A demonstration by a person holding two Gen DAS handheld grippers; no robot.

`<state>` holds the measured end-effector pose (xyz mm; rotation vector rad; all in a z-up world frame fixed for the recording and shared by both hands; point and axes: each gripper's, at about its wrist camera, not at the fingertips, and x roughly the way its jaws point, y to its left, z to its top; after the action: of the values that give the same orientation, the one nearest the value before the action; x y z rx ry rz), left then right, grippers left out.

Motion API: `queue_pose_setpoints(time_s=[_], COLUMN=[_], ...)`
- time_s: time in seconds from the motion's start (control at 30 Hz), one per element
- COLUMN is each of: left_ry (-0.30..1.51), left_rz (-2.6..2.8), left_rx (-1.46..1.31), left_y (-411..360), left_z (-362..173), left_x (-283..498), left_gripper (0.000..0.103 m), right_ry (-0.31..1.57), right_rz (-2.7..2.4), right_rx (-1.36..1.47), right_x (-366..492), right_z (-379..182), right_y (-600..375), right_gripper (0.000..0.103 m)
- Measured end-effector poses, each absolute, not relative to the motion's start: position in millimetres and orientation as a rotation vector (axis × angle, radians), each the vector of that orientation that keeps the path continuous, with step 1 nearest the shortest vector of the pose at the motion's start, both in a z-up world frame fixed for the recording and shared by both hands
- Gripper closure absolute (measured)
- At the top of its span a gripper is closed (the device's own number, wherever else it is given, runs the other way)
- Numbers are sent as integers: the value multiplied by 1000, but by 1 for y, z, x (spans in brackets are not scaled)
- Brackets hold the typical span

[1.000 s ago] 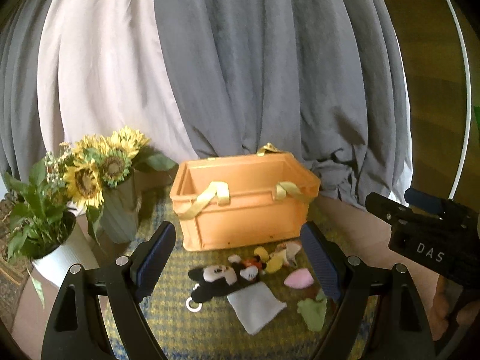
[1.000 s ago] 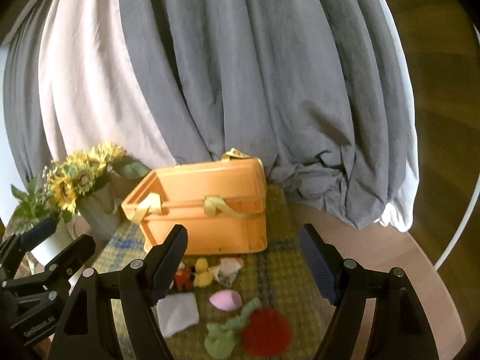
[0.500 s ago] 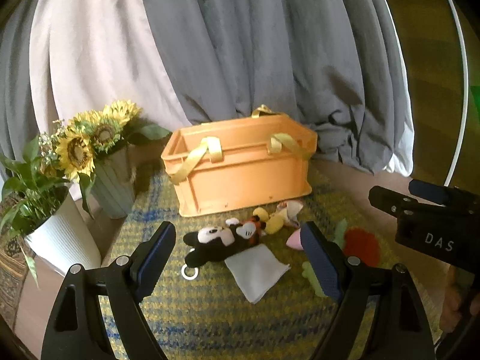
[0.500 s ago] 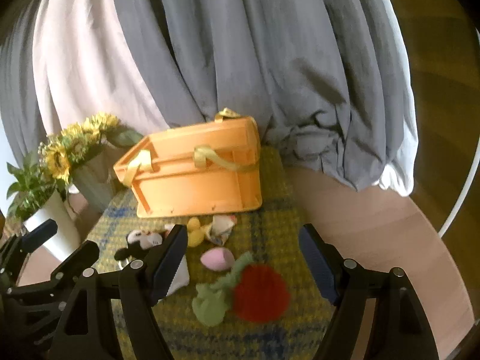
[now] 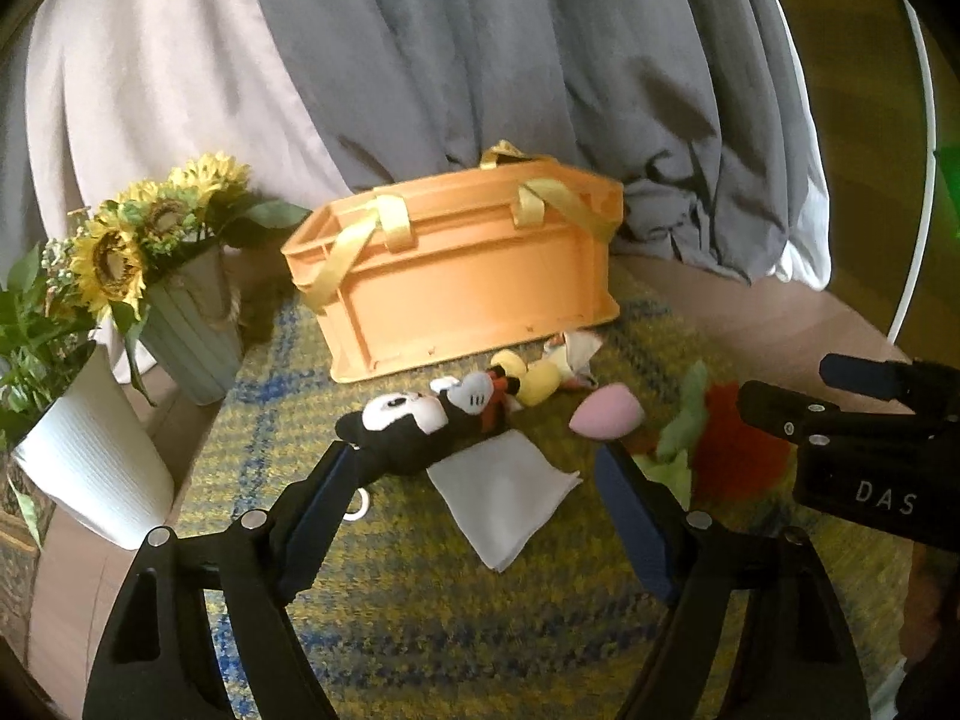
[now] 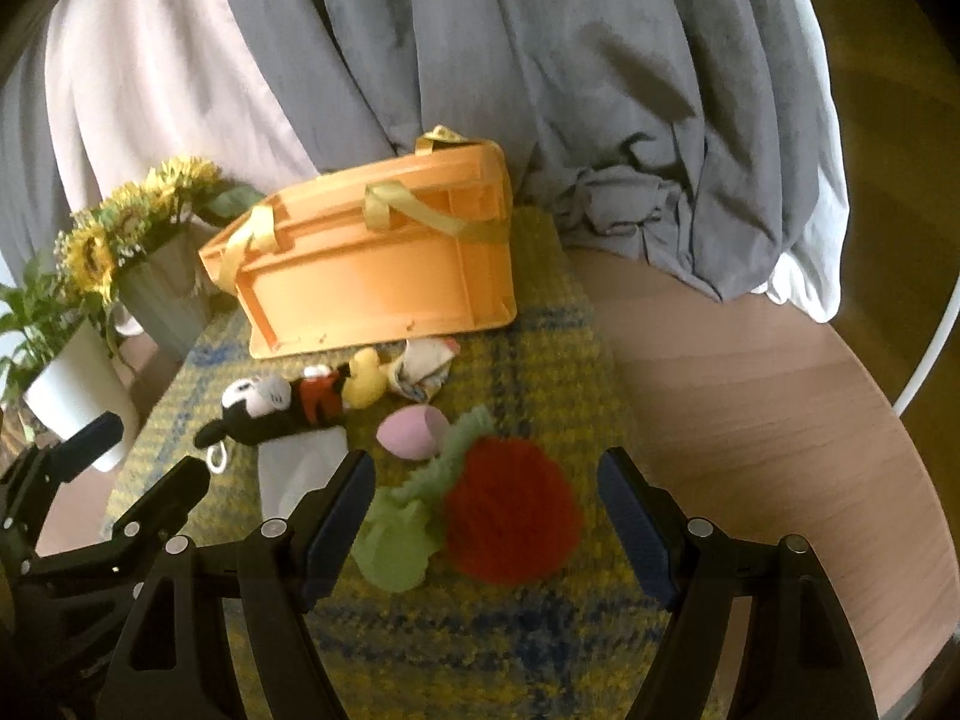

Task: Organize soft objects
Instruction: 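Grasp the white cloth with the left tool while the right tool grasps the red pompom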

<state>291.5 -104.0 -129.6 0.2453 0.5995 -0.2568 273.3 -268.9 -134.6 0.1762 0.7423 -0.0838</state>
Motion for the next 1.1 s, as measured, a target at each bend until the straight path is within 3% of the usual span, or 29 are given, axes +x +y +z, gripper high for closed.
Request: queue_pose_setpoints(time_s=[0.7,1.1], left_ry=[703,807], left_rz=[-305,-311], left_rx=[348,308], left_y=[-138,-136], left_z=[-197,-212], left_x=[328,349], left_gripper=[45,78], right_ry=[851,892], right_rz=[-73,-59], right_rx=[237,251], right_x=[299,316], right_z=[-186,-204], right_y=[-279,-279], right_gripper=[32,44])
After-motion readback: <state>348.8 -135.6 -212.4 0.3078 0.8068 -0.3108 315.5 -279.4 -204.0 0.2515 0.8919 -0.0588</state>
